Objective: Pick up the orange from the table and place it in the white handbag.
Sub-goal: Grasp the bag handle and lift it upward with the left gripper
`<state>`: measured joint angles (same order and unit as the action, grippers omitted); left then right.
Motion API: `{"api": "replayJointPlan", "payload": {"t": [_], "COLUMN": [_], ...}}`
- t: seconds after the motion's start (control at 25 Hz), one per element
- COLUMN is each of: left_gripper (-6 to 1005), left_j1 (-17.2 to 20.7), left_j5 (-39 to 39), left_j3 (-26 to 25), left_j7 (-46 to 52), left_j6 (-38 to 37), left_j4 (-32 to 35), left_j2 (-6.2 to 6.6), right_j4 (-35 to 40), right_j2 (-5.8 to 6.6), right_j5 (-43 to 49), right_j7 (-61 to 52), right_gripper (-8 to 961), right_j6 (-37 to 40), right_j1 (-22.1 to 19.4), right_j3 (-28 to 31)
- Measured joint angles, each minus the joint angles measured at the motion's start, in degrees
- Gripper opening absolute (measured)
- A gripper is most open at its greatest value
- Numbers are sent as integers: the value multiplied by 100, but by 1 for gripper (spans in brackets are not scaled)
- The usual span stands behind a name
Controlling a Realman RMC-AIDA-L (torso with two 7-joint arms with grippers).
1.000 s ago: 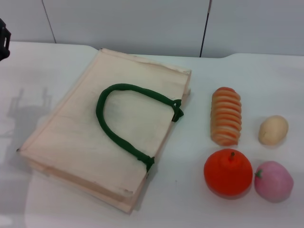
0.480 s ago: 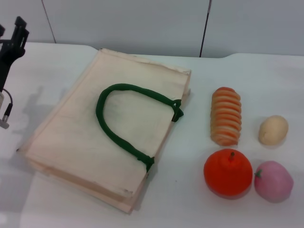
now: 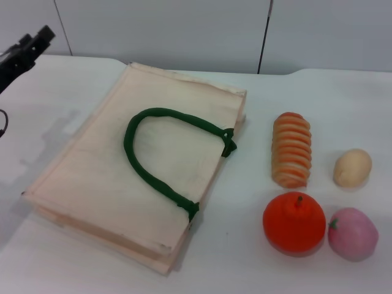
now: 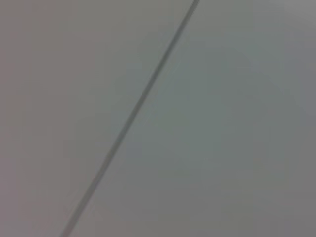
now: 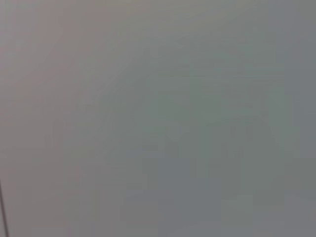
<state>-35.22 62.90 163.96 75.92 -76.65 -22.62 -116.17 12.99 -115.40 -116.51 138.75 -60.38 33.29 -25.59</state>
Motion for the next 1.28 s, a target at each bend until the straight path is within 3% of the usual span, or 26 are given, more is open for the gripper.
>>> {"api": "replayJointPlan", "payload": {"t": [0.28,0.52,0.84,1.28], "left_gripper": [648,649,648,649], "left_j1": [-377,-830,-1440,-1860], "left_j5": [-1498,-2939,-4512,-5725], "left_j3": [4,7,13,13], "left_j7": [1572,2504,3212,3830], "left_j6": [-410,-549,-673,-365], "left_j4": [-1078,-1519,-1587,-1517], "left_j2": [20,61,243,271], "right_j4": [475,620,655,662], "right_j2": [-6,-5,-14,-27], "right_j5": [787,1072,1079,1069], "right_j7": [-846,-1111,-1139,-1148], "right_gripper": [799,799,798,798], "right_j6": [1,-30,-84,-147], "right_j1": [-30,-51,-60,-60], "right_j3": [-15,-11,-16,2]}}
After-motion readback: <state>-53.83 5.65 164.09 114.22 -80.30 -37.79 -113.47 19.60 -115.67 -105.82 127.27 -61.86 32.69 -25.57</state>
